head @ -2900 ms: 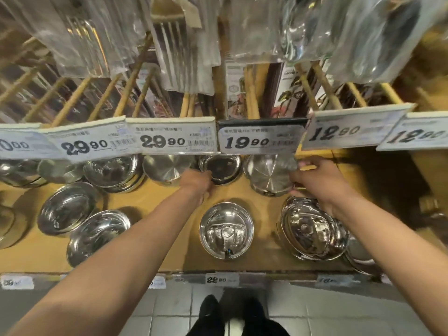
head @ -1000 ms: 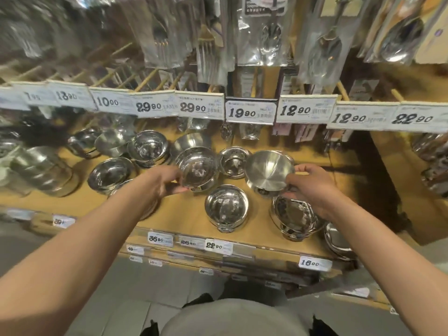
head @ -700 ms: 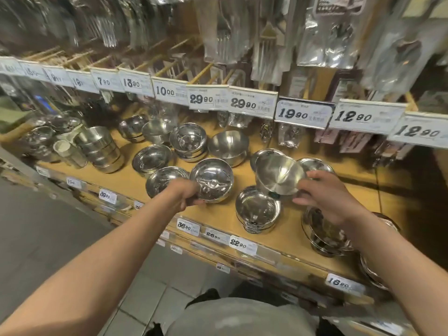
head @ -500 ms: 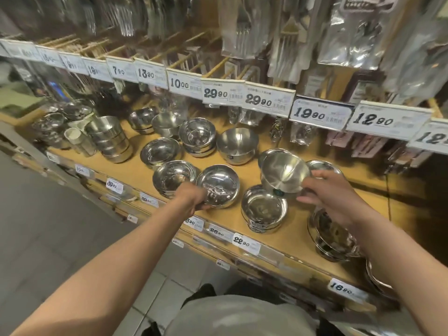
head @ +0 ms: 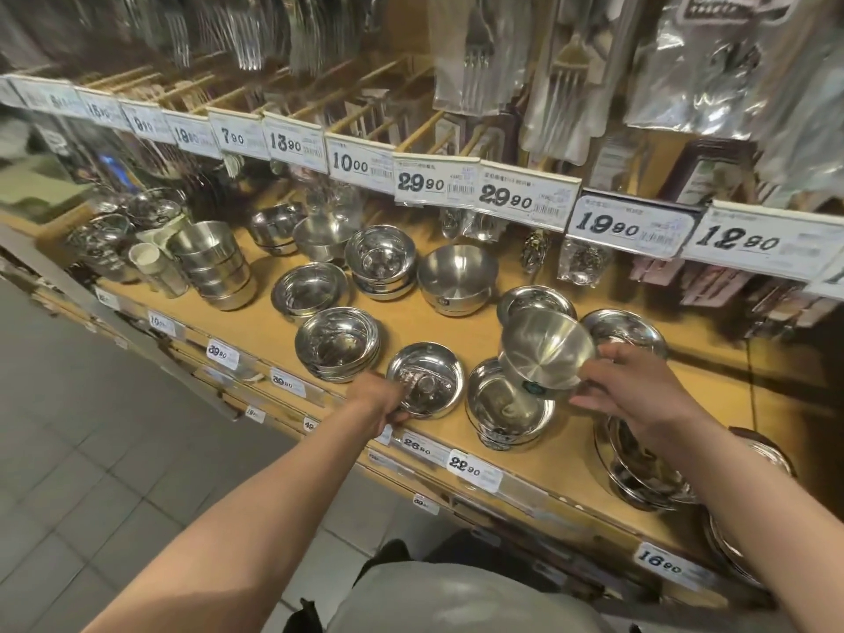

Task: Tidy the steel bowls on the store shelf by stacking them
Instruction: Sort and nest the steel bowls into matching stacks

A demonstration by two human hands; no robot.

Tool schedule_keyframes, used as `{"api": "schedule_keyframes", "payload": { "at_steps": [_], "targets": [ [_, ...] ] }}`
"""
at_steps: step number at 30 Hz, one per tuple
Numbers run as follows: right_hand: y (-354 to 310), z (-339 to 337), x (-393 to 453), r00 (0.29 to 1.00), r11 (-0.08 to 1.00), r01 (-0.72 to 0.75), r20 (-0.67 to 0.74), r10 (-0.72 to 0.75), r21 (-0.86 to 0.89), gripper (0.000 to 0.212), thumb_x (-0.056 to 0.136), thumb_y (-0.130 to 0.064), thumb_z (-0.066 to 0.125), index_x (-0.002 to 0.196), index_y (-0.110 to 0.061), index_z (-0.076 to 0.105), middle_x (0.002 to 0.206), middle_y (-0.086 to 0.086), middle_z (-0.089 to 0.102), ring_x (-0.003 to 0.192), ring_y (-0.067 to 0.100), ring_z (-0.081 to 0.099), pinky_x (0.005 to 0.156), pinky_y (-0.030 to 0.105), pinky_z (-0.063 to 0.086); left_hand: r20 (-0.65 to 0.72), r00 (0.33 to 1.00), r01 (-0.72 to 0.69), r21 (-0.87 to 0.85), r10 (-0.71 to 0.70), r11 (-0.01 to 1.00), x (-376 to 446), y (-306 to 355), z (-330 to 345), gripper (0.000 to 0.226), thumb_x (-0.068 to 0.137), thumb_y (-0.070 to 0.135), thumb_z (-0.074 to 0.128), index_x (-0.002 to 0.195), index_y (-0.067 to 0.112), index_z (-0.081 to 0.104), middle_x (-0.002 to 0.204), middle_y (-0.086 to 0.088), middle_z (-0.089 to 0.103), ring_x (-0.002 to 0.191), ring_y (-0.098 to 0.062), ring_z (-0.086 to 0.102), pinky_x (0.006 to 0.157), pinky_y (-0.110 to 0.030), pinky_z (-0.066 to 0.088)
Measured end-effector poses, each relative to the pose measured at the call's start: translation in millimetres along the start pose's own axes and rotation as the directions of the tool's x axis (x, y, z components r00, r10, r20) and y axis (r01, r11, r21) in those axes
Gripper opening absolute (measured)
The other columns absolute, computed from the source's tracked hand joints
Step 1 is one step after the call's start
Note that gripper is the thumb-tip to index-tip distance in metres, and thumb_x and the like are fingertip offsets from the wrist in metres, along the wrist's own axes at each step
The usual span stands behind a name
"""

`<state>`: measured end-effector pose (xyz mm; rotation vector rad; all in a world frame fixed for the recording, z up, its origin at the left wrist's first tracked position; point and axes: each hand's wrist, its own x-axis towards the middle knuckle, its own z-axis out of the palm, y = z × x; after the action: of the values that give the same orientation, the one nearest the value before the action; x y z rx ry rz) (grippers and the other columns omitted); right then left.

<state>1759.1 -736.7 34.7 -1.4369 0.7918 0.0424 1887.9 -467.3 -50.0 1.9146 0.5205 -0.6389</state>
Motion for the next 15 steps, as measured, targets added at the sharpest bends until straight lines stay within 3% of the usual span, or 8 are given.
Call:
{"api": "schedule_keyframes", "payload": {
  "at_steps": [5,9,12,15],
  "targets": [
    [4.0,6.8,3.2,1.000,1.000,-0.019,-0.019,0.019,0.018,0.052,0.089,0.006,0.066,0.138,0.000,0.051,0.107,0.022,0.070,0.076,0.023,0.077,0.063,0.028,0.064,0.047,0.999,0.014,-0.052,-0.012,0.999,2.8,-3.6,-0.5,0.041,0.094,0.005,0.065,0.131,0.000,0.048,0.091,-0.018,0.066,0.058,-0.024,0.069,0.063,-0.035,0.063],
    [3.1,17.5,2.0,0.999,1.000,-0.007,-0.035,0.007,0.006,0.038,0.088,0.004,0.068,0.125,-0.001,0.060,0.104,0.022,0.072,0.074,0.023,0.077,0.059,0.026,0.062,0.134,0.991,0.014,-0.143,0.005,0.990,2.5,0.9,-3.5,0.038,0.090,-0.007,0.067,0.125,-0.006,0.050,0.103,-0.026,0.069,0.071,-0.029,0.070,0.057,-0.033,0.061],
    [-1.5,27.3,0.8,0.999,1.000,-0.015,-0.042,0.015,-0.007,0.034,0.088,0.003,0.069,0.121,-0.002,0.060,0.105,0.022,0.072,0.076,0.026,0.077,0.059,0.026,0.063,0.191,0.981,0.009,-0.181,0.026,0.983,-2.2,6.0,-11.7,0.029,0.090,-0.005,0.068,0.115,-0.006,0.054,0.106,-0.031,0.068,0.074,-0.030,0.069,0.053,-0.030,0.060],
    [-6.7,37.3,1.1,0.999,0.999,-0.018,-0.032,0.019,0.030,0.032,0.088,0.002,0.070,0.119,-0.001,0.061,0.105,0.024,0.072,0.080,0.032,0.076,0.062,0.028,0.064,0.236,0.970,-0.022,-0.155,0.059,0.988,-4.9,10.2,-25.4,0.020,0.088,-0.003,0.071,0.104,-0.002,0.059,0.108,-0.030,0.070,0.087,-0.035,0.071,0.066,-0.031,0.062]
  ]
}}
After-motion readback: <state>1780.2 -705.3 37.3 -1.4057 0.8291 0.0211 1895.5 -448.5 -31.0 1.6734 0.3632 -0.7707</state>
